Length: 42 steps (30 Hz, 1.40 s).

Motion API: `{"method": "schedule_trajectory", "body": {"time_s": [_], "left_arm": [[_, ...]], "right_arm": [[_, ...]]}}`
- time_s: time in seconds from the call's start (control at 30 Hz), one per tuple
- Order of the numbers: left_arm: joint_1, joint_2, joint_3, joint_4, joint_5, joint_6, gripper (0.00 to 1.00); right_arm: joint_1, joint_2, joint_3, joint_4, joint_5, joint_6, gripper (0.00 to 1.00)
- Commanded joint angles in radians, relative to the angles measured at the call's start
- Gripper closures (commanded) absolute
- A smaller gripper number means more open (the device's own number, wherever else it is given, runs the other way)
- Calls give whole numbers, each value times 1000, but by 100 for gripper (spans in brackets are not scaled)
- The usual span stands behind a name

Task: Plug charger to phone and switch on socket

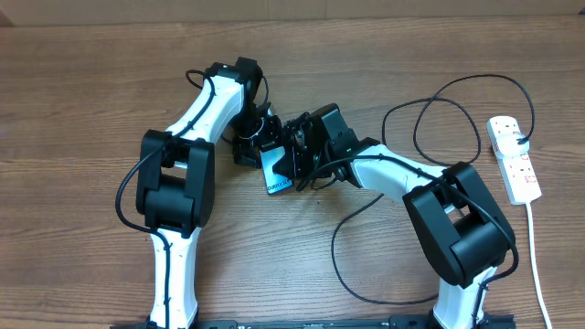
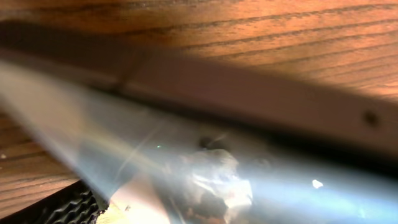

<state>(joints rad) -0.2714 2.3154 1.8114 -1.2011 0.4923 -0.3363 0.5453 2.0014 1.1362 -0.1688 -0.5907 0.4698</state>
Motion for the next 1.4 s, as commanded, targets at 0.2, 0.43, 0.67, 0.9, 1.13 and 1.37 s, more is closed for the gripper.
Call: {"method": "schedule_trajectory", "body": {"time_s": [0.2, 0.43, 0.67, 0.9, 1.13, 1.37], "left_arm": [[52, 18, -8, 28, 731, 131, 0], [118, 18, -8, 26, 863, 136, 0], [142, 18, -8, 20, 1021, 203, 0], [142, 18, -8, -3, 1089, 200, 0], [142, 18, -8, -55, 1090, 203, 0], [142, 18, -8, -145, 1090, 294, 7]], "right_arm": [[58, 80, -19, -181, -190, -32, 96], [48, 80, -18, -174, -229, -33, 96], [-13, 80, -18, -106, -491, -32, 96], [-87, 80, -17, -64, -727, -29, 96], [-138, 80, -17, -45, -862, -29, 96], [-164, 63, -7, -41, -884, -23, 96]]}}
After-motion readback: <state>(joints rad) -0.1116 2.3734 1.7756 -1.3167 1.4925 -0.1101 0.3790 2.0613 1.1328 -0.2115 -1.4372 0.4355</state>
